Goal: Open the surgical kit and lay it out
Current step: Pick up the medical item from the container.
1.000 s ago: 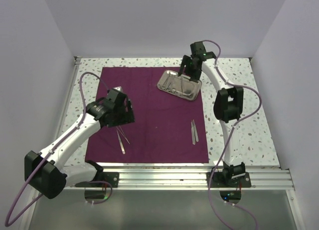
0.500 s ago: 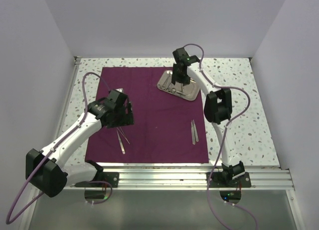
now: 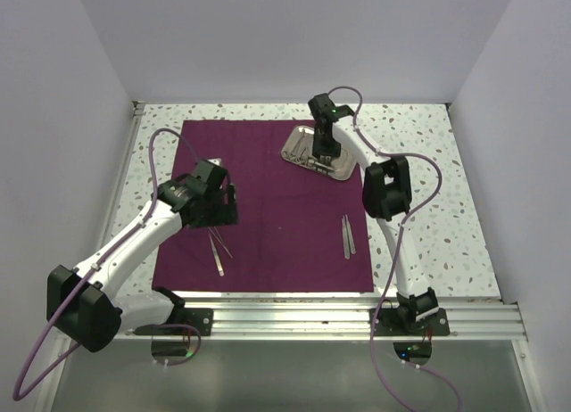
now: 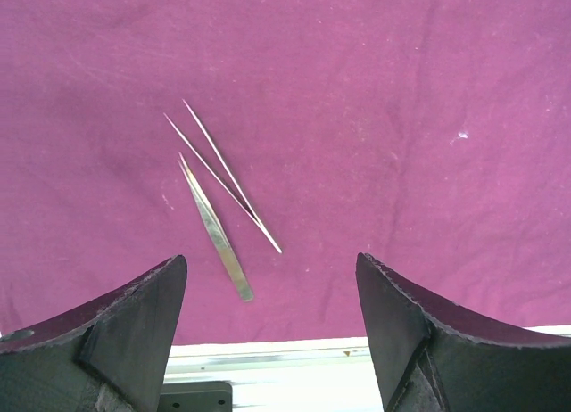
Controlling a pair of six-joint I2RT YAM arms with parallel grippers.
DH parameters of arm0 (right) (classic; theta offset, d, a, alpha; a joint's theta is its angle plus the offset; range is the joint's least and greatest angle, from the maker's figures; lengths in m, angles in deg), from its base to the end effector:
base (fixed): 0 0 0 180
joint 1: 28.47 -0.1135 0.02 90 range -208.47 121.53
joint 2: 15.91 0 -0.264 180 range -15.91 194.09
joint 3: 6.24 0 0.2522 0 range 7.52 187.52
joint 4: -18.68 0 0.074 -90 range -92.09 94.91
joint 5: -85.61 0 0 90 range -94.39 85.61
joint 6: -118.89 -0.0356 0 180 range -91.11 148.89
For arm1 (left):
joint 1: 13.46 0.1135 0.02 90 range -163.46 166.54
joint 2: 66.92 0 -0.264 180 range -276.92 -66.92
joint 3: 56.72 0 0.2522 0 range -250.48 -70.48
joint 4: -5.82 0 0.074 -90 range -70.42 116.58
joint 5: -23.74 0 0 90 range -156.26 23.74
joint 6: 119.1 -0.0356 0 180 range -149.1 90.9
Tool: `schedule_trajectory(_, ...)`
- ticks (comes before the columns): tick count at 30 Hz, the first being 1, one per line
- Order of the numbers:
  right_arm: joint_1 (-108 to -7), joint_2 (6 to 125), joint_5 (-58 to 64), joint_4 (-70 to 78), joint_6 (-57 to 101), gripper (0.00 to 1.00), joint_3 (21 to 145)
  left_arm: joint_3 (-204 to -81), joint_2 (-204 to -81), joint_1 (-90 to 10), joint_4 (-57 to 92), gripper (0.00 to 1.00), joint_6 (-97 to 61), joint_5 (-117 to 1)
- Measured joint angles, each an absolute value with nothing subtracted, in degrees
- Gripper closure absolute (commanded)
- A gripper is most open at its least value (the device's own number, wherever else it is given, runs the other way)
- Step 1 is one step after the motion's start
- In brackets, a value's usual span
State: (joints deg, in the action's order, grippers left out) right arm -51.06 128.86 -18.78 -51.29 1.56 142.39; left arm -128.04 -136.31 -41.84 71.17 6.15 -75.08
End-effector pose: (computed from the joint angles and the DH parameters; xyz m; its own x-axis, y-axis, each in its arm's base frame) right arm 0.4939 0.1959 0.1836 -0.8781 0.1163 -0.4641 0.1396 0.9901 -0.0159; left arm 0.2032 -0.1036 0.2715 -0.8788 -0.1735 -0.4445 -0.1198 0.9820 -0.1463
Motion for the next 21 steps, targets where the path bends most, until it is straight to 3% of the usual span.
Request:
schedule_trajectory(1, -51.0, 129.3, -18.7, -51.3, 1.3, 0.66, 142.4, -128.0, -136.3, -41.6, 71.2, 0.20, 5.9, -75.1)
schedule_trajectory(3, -51.0, 129.9, -18.4, -51.1, 1.0, 0.72, 142.3, -128.0, -136.3, -41.3, 71.2, 0.20, 5.6, -75.1)
schedule_trajectory(7, -51.0, 130.0, -18.3, -50.8, 0.4, 1.00, 142.3, -128.0, -136.3, -40.7, 71.2, 0.20, 4.8, -75.1)
schedule_trajectory(12, -50.9, 129.9, -18.2, -50.8, 0.0, 1.00, 142.3, -128.3, -136.5, -40.1, 71.3, 0.21, 4.0, -75.1)
schedule_trajectory(14, -50.9, 129.8, -18.2, -50.8, 0.0, 1.00, 142.3, -128.6, -136.5, -40.0, 71.2, 0.14, 3.5, -75.0)
schedule_trajectory(16, -50.8, 129.6, -18.0, -50.9, 0.2, 1.00, 142.2, -129.5, -136.5, -39.9, 71.0, 0.01, 2.5, -74.9)
schedule_trajectory(21, -50.6, 125.4, -15.9, -52.6, 1.5, 1.00, 139.1, -132.8, -136.4, -39.3, 67.1, 0.00, 0.0, -72.3)
